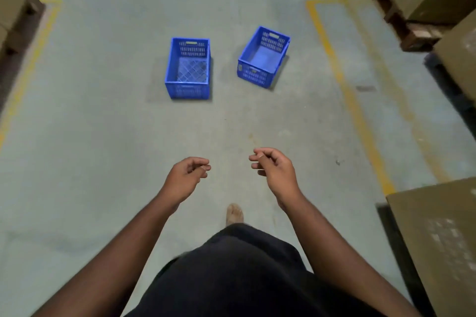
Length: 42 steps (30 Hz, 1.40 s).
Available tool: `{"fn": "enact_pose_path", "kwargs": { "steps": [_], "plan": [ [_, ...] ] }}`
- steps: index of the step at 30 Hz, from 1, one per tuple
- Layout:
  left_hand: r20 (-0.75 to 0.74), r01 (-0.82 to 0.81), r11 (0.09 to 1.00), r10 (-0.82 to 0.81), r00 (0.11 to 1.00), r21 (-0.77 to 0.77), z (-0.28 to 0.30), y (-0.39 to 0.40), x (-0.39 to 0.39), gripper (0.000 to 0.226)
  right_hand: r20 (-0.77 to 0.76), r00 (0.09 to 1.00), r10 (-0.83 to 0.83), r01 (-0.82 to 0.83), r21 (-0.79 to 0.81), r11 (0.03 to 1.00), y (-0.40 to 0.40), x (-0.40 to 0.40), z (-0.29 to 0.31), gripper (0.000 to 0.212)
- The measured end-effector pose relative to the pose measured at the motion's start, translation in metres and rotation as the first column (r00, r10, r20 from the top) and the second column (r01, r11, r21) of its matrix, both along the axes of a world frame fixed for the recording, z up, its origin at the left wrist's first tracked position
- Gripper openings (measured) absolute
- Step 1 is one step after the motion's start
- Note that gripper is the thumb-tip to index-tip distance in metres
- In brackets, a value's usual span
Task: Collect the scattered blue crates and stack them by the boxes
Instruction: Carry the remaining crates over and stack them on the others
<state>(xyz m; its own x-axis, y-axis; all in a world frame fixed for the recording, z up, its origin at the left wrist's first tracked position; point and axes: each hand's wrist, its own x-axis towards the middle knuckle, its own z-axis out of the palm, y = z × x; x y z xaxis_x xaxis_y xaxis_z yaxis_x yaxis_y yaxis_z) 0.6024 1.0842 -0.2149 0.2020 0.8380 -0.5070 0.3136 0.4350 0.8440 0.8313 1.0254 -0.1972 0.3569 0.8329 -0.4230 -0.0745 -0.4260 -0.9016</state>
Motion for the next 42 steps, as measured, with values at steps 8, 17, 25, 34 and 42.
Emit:
{"fn": "enact_pose_path", "kwargs": {
  "steps": [8,17,25,34,42],
  "plan": [
    [0.066,-0.218,0.974,0.221,0.973,-0.055,0.003,0.185,0.04,0.019,0.068,0.969,0.239,-0.238,-0.022,0.971,0.246,0.042,0.018,0.015],
    [0.104,-0.507,0.85,0.522,0.846,-0.143,-0.057,0.462,0.034,0.016,0.169,0.893,0.417,-0.411,-0.073,0.909,0.559,0.056,-0.022,0.011],
    [0.051,-0.54,0.751,0.6,0.798,-0.381,-0.069,0.688,0.073,0.019,0.208,0.802,0.56,-0.535,-0.167,0.828,0.793,0.052,-0.06,0.011],
    [-0.137,-0.696,0.429,0.789,0.599,-0.575,-0.246,0.883,0.115,0.009,0.309,0.411,0.858,-0.761,-0.402,0.509,1.05,0.051,-0.274,0.025],
    [-0.501,-0.79,-0.092,0.816,0.29,-0.606,-0.505,0.986,0.131,0.022,0.393,0.152,0.907,-0.703,-0.602,0.379,1.31,0.056,-0.536,0.047]
  ]
}}
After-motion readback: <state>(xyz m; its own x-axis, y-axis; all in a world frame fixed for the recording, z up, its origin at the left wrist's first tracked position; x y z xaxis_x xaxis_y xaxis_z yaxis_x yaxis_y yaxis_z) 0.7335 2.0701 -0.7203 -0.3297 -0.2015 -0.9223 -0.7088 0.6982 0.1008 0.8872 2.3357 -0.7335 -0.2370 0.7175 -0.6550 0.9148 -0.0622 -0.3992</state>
